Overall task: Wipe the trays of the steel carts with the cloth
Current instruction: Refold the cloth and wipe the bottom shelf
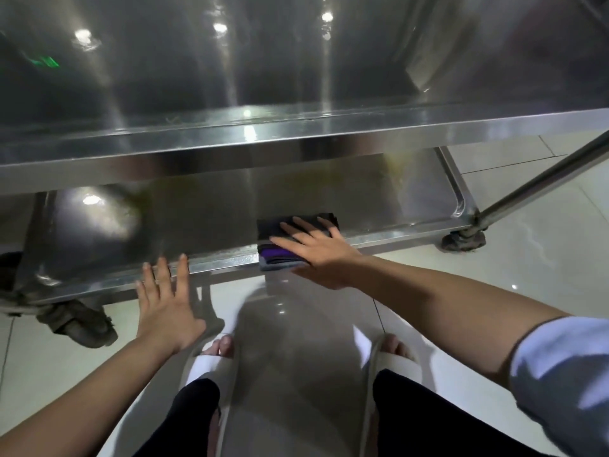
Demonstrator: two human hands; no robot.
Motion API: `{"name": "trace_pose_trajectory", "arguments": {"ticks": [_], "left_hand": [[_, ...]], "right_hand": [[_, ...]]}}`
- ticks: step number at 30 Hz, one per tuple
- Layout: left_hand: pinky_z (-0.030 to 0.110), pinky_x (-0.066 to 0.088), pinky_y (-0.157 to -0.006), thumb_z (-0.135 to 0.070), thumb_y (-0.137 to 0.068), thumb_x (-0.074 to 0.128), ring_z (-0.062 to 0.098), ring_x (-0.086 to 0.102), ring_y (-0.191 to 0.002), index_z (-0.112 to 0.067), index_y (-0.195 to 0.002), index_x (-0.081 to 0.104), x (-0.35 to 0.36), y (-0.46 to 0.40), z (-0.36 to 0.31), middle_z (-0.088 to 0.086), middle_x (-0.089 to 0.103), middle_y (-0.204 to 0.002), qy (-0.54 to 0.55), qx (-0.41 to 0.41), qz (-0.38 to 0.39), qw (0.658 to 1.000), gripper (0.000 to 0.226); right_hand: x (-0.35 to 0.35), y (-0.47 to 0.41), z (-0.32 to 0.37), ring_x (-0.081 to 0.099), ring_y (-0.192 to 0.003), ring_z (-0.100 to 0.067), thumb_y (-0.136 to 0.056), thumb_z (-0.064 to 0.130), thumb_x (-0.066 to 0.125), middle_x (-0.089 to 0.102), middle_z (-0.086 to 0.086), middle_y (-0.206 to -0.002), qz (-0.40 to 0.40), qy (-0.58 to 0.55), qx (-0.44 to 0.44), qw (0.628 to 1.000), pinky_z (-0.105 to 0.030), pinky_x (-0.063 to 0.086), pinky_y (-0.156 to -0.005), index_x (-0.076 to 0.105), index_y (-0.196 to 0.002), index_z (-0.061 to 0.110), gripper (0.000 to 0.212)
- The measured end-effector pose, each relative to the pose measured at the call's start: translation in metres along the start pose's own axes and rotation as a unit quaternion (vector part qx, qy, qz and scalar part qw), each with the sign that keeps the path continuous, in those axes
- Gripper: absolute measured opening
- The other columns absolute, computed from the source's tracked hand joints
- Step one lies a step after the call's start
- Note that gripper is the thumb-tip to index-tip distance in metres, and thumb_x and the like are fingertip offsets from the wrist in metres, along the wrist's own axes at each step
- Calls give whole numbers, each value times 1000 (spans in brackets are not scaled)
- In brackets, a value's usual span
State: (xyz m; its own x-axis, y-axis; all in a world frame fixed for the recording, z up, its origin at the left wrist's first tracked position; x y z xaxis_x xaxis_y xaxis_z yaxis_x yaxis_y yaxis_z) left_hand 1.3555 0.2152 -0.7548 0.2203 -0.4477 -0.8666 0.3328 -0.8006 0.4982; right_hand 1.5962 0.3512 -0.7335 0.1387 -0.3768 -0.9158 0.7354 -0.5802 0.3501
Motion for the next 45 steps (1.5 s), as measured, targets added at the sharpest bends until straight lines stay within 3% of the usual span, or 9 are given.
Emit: {"name": "trace_pose_trajectory", "arguments": {"ticks": [4, 10, 15, 21, 26, 30, 36, 40, 45], "left_hand": [[52, -15, -120, -33, -77, 66, 41, -40, -139, -22, -146, -38, -2, -5, -9, 19, -41, -153, 24, 13, -4, 1000, 125], [59, -12, -117, -23, -70, 66, 47, -33, -141, -14, -151, -28, -2, -14, -28, 25, -32, -156, 69, 49, -46, 995, 125], [67, 6, -116, -23, -48, 66, 55, -5, -146, -7, -158, 5, 1, -25, -26, 31, -3, -161, 55, 60, -117, 990, 126], [63, 13, -116, -30, -49, 62, 56, 19, -143, -3, -152, 34, -6, -28, -27, 31, 23, -157, 38, 96, -215, 971, 109], [60, 16, -115, -34, -51, 60, 53, 26, -142, 3, -149, 34, -6, -29, -21, 30, 29, -155, 88, 98, -216, 967, 109], [50, 16, -122, -28, -64, 60, 39, 14, -151, 1, -155, 20, -15, -18, 4, 21, 18, -162, 159, 123, -253, 946, 103], [55, 18, -120, -31, -71, 73, 34, 18, -151, -6, -157, 18, -17, -13, 93, 16, 20, -163, 121, -116, -279, 945, 105], [53, 21, -120, -16, -63, 73, 36, 16, -151, -1, -155, 21, -5, -16, 102, 19, 23, -162, 123, -81, -296, 944, 107], [51, 13, -123, -21, -58, 65, 49, 10, -148, 13, -150, 21, -5, -21, 96, 30, 19, -158, 134, -42, -331, 933, 108]], "right_hand": [[-14, 13, -70, -9, -153, -9, -83, 78, 13, -5, 13, -167, -35, 7, 121, 992, -45, -3, -121, -2, -156, 48, 80], [-18, 50, -165, -14, -153, -15, -56, 103, 23, -20, 11, -165, 4, -42, 301, 953, -54, -1, -122, -13, -155, 45, 120], [-22, 41, -146, -17, -153, -19, -49, 104, 17, -24, 6, -164, -2, -26, 286, 958, -55, -4, -121, -21, -152, 46, 124], [-11, -24, -6, -19, -152, -21, -59, 99, 29, -16, 2, -167, 3, 56, 64, 996, -57, -7, -120, -19, -154, 41, 121], [-10, -92, 87, -12, -154, -21, -76, 75, 62, -9, 4, -168, -27, 66, -29, 997, -57, -5, -120, -7, -157, 41, 112], [-13, -91, 78, -11, -154, -18, -86, 64, 58, -8, 7, -168, -50, 103, -42, 993, -50, -4, -121, -9, -157, 43, 100], [-10, -37, -3, 10, -154, -19, -82, 64, 44, 17, 2, -167, -80, 124, 42, 988, -50, 9, -119, -5, -156, 45, 91], [-8, -13, -28, 19, -152, -24, -76, 67, 40, 25, -3, -165, -74, 114, 124, 983, -57, 18, -117, 5, -157, 42, 92], [0, -40, 34, 4, -153, -29, -69, 64, 58, 13, -5, -167, -104, 52, 236, 965, -57, -1, -118, 13, -158, 33, 104]]}}
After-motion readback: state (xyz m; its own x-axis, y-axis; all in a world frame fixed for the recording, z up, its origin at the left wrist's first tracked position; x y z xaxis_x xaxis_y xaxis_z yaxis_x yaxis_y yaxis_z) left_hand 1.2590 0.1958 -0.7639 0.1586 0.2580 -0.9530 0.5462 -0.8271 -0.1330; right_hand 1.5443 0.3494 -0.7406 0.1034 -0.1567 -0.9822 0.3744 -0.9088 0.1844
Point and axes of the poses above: each hand's wrist, its own y-axis away from the middle knuckle, its own x-axis out of the palm, z = x × y, the point moved 7 cm from there along -y, towards the middle knuckle
